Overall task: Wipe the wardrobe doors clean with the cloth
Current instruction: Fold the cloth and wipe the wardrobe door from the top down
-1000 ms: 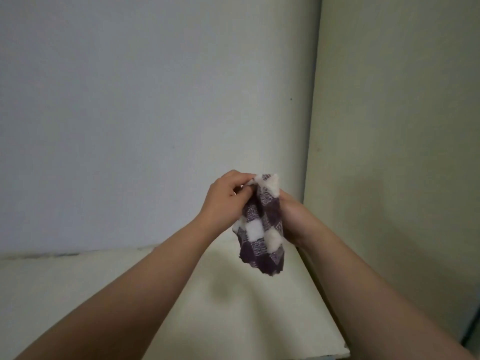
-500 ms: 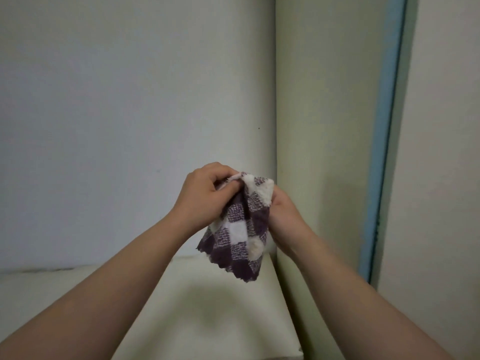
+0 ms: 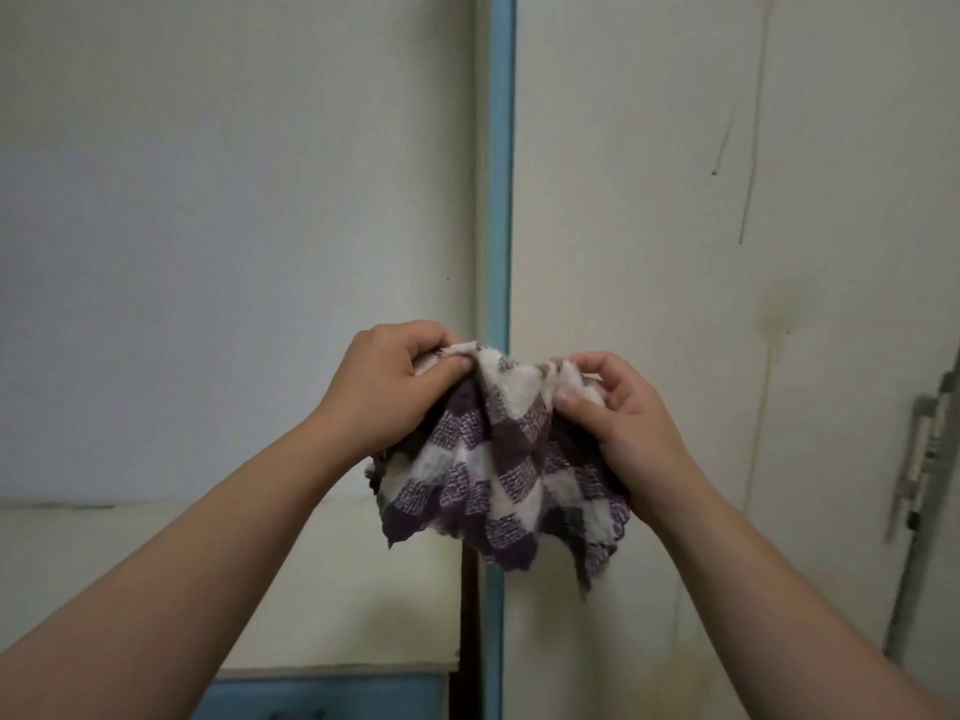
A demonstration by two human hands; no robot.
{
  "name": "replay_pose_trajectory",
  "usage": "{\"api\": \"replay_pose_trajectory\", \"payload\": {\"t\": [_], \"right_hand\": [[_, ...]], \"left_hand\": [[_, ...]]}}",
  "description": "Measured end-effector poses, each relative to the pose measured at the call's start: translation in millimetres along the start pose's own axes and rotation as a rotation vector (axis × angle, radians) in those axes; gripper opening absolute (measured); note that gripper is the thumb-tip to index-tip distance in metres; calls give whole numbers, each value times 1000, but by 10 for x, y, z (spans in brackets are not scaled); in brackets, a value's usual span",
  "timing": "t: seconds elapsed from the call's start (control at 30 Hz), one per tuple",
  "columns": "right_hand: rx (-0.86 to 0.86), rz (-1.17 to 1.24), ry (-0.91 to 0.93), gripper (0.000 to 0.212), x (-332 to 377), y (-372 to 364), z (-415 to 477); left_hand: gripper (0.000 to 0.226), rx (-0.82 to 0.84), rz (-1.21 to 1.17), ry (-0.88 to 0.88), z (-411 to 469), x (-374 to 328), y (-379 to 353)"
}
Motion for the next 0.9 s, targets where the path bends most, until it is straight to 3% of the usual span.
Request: {"api": "replay_pose_trajectory", "payload": {"t": [0.2, 0.43, 0.57, 0.77, 0.9], "right_hand": [[-23, -281, 53, 18, 333, 867, -107], [-170, -398, 97, 23, 518, 1480, -12], [-156, -521, 192, 24, 548, 1562, 154], [-206, -797, 366, 27, 475, 1744, 352], [-155, -940, 443, 36, 476, 1850, 430]], "left_hand": [[14, 91, 39, 3, 65, -367, -277], [11, 127, 43, -65, 250, -577, -504], [3, 66, 67, -104, 312, -599, -547], [12, -109, 122, -188, 324, -632, -704], [32, -179, 153, -195, 384, -703, -750]]}}
Point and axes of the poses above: each hand's wrist, its own z-axis towards the middle knuckle, its own y-axis out of the back of the hand, x = y × z, the point moved 1 cm from there along z, towards the middle knuckle, and after that the axes turned 12 degrees about y, right-handed, at the moved point
